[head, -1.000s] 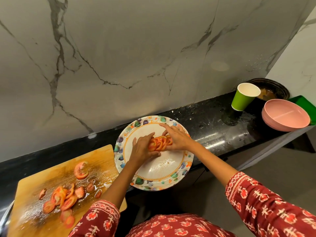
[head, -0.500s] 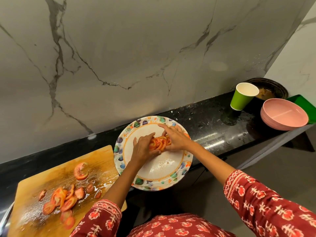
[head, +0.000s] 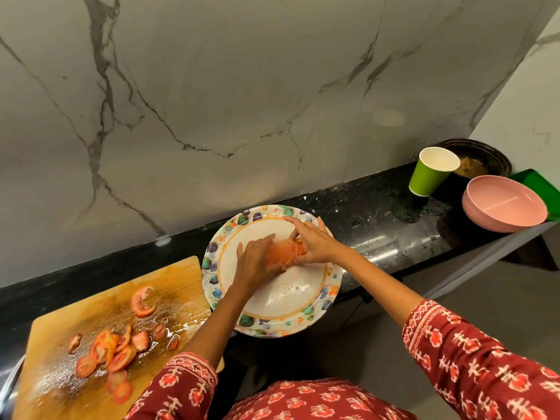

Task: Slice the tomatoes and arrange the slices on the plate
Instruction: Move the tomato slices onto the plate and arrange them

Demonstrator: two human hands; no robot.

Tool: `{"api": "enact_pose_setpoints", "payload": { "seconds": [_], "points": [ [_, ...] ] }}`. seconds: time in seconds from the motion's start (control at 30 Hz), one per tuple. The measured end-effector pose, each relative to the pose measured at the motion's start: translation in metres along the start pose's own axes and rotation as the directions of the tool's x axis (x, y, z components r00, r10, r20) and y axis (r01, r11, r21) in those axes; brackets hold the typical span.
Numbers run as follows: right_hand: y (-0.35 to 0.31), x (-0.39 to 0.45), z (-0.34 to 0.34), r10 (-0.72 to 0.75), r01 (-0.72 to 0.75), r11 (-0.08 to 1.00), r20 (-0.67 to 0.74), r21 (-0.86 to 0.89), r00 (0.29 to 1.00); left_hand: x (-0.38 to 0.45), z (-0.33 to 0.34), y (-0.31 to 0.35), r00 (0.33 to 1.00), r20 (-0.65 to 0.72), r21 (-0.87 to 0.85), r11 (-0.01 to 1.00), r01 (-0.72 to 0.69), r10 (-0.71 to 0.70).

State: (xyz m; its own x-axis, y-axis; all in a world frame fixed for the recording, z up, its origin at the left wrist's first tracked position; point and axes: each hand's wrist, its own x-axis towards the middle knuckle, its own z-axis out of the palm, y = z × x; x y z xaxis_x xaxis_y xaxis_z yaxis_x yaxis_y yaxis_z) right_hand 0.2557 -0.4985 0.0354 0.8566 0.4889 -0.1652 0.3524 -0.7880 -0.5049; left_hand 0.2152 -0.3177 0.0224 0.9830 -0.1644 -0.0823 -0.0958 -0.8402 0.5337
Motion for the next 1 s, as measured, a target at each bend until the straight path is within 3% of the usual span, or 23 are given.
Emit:
{"api": "enact_pose_setpoints", "payload": {
  "seconds": [1.0],
  "points": [
    [0.002, -0.005, 0.005, 0.014, -0.012, 0.997, -0.031, 0.074, 0.999, 0.001, 0.001, -0.015, 1.000, 0.015, -0.166, 0.986, 0.024, -0.022]
  ]
}}
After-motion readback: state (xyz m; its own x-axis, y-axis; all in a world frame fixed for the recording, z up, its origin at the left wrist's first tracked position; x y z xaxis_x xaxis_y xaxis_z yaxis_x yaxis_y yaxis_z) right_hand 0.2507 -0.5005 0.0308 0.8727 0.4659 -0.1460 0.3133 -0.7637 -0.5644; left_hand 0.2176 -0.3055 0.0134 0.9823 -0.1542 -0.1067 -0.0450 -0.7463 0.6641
